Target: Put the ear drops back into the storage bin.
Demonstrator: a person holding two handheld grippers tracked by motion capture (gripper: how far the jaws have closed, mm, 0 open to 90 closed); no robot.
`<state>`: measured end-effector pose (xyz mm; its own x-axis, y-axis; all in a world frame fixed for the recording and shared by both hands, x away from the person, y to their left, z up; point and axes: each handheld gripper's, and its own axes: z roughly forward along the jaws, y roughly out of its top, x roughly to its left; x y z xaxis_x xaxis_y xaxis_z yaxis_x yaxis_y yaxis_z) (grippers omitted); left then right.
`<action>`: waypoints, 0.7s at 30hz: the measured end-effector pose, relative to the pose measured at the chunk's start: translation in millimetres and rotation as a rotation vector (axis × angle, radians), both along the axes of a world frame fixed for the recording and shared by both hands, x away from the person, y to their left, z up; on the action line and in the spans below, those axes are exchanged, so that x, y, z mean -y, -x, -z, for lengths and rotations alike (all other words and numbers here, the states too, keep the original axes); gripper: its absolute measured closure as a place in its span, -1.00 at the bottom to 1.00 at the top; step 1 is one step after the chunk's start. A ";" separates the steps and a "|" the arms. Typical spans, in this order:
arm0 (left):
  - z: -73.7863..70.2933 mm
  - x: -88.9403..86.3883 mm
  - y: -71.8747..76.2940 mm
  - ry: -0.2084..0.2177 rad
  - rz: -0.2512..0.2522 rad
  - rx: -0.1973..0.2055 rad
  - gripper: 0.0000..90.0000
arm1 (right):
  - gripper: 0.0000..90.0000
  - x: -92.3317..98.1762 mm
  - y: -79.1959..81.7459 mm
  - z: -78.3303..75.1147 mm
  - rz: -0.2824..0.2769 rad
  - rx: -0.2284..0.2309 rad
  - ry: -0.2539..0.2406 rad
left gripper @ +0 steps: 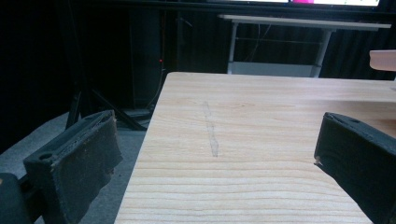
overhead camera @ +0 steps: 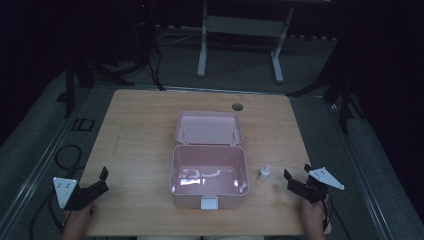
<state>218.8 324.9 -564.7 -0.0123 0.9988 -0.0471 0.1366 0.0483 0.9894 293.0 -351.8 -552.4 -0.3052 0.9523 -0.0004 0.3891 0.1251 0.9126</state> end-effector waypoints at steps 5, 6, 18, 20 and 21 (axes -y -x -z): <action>-0.1 0.5 -0.3 -0.007 0.000 -0.001 -0.99 | -0.72 -2.8 -3.6 0.2 -0.023 -0.047 0.012; -0.1 0.5 -0.3 -0.007 0.000 -0.001 -0.99 | -0.72 -3.1 -4.3 0.2 -0.029 -0.055 0.013; -0.1 0.3 -0.4 -0.005 0.003 -0.001 -0.99 | -0.71 -4.1 -10.4 -2.2 -0.039 -0.148 0.024; 0.0 0.2 -0.3 -0.003 0.004 -0.001 -0.99 | -0.71 -3.3 -12.0 -3.4 -0.046 -0.171 0.015; 0.0 0.1 -0.2 -0.002 0.004 0.000 -0.99 | -0.71 -3.2 -13.2 -3.7 -0.047 -0.190 0.016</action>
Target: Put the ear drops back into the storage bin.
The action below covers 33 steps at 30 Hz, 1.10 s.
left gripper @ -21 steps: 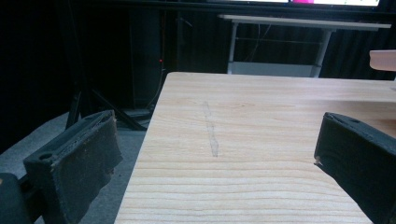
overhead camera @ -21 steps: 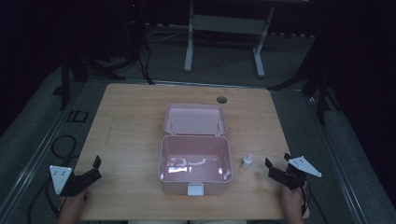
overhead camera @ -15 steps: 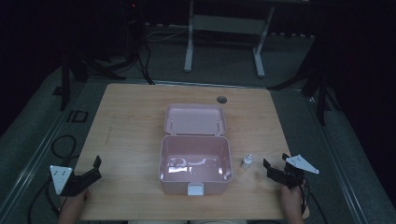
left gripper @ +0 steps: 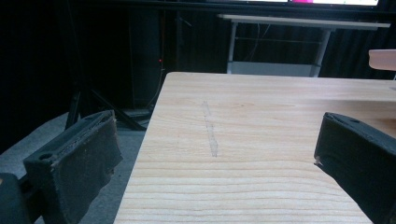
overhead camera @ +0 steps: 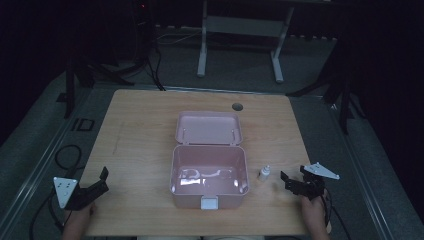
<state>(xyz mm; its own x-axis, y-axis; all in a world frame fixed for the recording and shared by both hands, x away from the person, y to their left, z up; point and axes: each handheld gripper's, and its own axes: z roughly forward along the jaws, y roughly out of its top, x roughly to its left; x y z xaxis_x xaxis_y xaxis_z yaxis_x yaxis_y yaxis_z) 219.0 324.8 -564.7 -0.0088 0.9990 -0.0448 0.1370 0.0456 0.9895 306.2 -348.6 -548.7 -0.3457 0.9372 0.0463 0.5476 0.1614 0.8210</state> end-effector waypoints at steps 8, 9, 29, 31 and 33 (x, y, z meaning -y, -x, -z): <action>0.0 0.2 0.1 -0.003 -0.001 0.001 -0.99 | -0.72 2.3 -4.2 -3.5 -0.045 -0.142 0.060; 0.0 0.4 0.1 -0.003 -0.002 0.000 -0.99 | -0.72 2.9 -4.8 -3.8 -0.049 -0.168 0.063; 0.0 0.3 0.1 -0.003 -0.002 0.000 -0.99 | -0.73 -8.6 -5.4 -25.5 -0.241 -0.602 0.316; 0.0 0.3 0.1 -0.003 -0.003 0.001 -0.99 | -0.72 -10.4 -5.6 -26.4 -0.265 -0.630 0.356; 0.0 0.3 0.2 -0.003 -0.002 0.001 -0.99 | -0.72 -11.4 -6.2 -28.3 -0.283 -0.656 0.377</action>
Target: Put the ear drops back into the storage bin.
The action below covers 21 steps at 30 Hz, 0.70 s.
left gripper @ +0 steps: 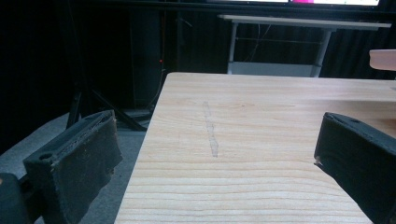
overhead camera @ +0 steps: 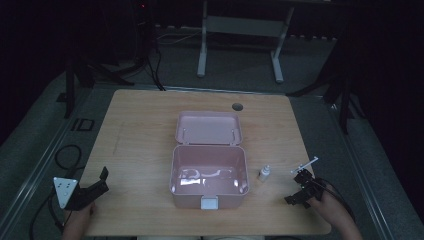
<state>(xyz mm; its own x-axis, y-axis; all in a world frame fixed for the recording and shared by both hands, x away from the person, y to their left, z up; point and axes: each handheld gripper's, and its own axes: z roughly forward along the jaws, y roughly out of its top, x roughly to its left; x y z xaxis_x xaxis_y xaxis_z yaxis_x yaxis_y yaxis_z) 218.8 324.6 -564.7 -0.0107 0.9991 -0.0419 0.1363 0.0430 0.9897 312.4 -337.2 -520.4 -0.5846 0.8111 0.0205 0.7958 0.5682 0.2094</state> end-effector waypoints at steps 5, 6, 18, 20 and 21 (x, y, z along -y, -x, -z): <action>0.0 0.0 -0.1 0.001 -0.001 -0.001 -0.99 | -0.71 -2.7 -1.6 -6.6 -0.049 -0.080 0.049; 0.0 0.0 -0.1 0.001 -0.001 -0.001 -0.99 | -0.71 -3.1 -2.0 -7.9 -0.055 -0.094 0.055; 0.0 0.2 -0.1 -0.001 -0.002 0.000 -0.99 | -0.66 -14.4 -6.1 -16.4 -0.184 -0.273 0.133; 0.0 0.2 -0.1 -0.001 -0.002 0.000 -0.99 | -0.66 -16.7 -7.1 -18.6 -0.191 -0.269 0.130; 0.0 0.2 -0.1 -0.001 -0.002 0.000 -0.99 | -0.66 -17.2 -7.9 -19.3 -0.194 -0.269 0.129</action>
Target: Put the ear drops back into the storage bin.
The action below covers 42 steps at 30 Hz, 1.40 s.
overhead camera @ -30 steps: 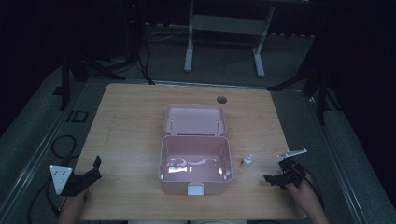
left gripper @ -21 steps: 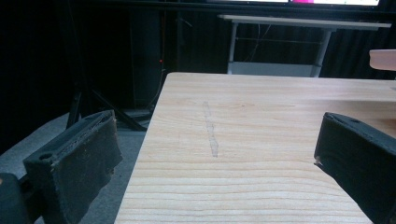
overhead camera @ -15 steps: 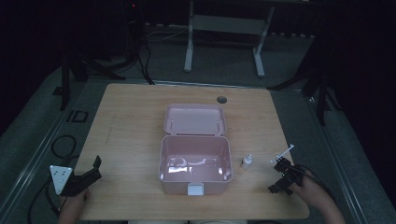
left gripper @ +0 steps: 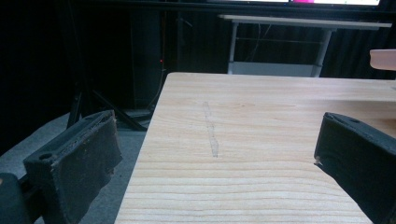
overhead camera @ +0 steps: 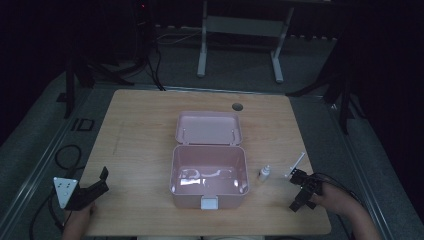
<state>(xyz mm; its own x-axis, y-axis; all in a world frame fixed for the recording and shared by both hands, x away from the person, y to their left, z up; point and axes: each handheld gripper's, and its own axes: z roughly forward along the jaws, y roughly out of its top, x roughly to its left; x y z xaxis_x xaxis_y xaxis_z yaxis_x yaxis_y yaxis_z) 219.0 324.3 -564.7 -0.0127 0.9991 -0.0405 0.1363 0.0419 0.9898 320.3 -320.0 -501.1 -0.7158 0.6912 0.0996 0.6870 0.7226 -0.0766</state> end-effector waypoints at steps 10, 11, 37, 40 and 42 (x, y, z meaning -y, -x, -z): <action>0.0 -0.1 0.1 -0.003 0.001 -0.002 -0.99 | -0.72 -10.0 -5.0 -9.7 -0.047 -0.022 0.024; 0.0 0.0 0.1 -0.004 0.000 -0.002 -0.99 | -0.72 -11.1 -5.2 -10.4 -0.056 -0.021 0.024; -0.1 0.2 -0.3 -0.002 0.001 -0.004 -0.99 | -0.50 -54.1 -48.3 -18.4 -0.076 0.043 -0.002; -0.1 0.1 -0.3 -0.002 0.001 -0.003 -0.99 | -0.50 -61.0 -52.6 -17.8 -0.084 0.046 -0.005; -0.1 0.1 -0.4 -0.001 0.002 -0.003 -0.99 | -0.50 -65.4 -55.1 -17.2 -0.093 0.047 -0.013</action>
